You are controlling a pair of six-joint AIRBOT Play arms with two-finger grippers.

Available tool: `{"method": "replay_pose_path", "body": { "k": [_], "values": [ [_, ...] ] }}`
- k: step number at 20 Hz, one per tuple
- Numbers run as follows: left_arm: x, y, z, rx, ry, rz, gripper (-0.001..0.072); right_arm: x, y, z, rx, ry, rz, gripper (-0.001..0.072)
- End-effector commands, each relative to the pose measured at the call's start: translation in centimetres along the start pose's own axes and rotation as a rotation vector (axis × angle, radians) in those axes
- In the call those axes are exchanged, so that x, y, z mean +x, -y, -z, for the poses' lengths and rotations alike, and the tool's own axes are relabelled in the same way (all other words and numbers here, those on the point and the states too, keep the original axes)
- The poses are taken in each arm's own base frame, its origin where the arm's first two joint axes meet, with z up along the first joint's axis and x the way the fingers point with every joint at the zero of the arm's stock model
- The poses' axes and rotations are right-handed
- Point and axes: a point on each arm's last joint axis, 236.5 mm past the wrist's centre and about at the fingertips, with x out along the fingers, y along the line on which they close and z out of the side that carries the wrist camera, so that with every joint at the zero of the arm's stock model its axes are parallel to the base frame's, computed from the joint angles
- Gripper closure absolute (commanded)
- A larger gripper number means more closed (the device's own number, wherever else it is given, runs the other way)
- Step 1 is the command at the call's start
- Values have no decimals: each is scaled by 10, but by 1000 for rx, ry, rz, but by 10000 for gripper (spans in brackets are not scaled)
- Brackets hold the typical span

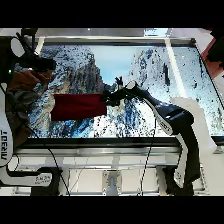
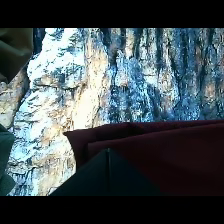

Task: Fold the shirts.

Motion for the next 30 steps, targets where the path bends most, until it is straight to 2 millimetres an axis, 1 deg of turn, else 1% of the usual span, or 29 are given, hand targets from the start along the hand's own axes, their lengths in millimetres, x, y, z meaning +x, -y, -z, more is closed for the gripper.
{"method": "replay_pose_path", "body": {
  "k": [1,2,3,4,5,6,8,9,10,11,12,14,16,18,19,21,22,24,26,27,28,29,30],
  "values": [
    [0,0,0,5,-2,0,693,21,-13,20,25,-47,-39,276],
    [0,0,1,8,-2,0,694,23,-16,23,25,-51,-45,358],
    [0,0,1,8,-2,0,694,23,-21,22,39,-50,-67,493],
    [0,0,1,14,-2,0,693,21,-31,20,35,-45,-108,667],
    [0,0,1,23,-2,0,694,17,-42,15,20,-30,-163,683],
    [0,0,1,24,-2,0,694,11,-57,9,-10,-8,-236,683],
    [0,0,0,26,0,0,693,-17,-91,-16,-63,70,-426,684],
    [0,-1,0,26,0,-1,693,-41,-107,-29,-82,112,-528,685],
    [0,-1,0,27,0,-5,694,-67,-114,-41,-101,147,-594,686],
    [0,-2,0,28,-1,-6,694,-89,-114,-52,-117,175,-614,686],
    [0,-2,0,28,-2,-7,694,-113,-109,-61,-148,197,-600,686],
    [0,-2,1,28,-3,-6,694,-155,-89,-73,-202,237,-498,686],
    [0,-2,1,27,-2,-6,694,-204,-55,-86,-204,285,-317,686],
    [0,-2,1,27,-6,-6,694,-264,-18,-94,-178,356,-142,685],
    [0,-2,2,27,-7,-6,693,-300,-2,-94,-173,395,-72,685],
    [0,-1,1,25,-6,-5,694,-371,25,-86,-147,473,35,685],
    [0,-1,2,23,-6,-4,694,-405,37,-78,-134,510,88,685],
    [0,0,2,21,-8,2,694,-470,62,-54,-95,584,201,685],
    [0,2,3,18,-11,11,694,-527,89,-21,-27,646,319,686],
    [0,5,3,14,-12,23,694,-553,103,1,18,666,379,686],
    [0,9,3,9,-11,41,694,-573,115,23,65,676,426,685],
    [0,13,2,4,-10,57,694,-591,129,48,129,677,474,685],
    [-1,17,2,0,-8,73,694,-603,141,72,183,667,519,685]
  ]
}}
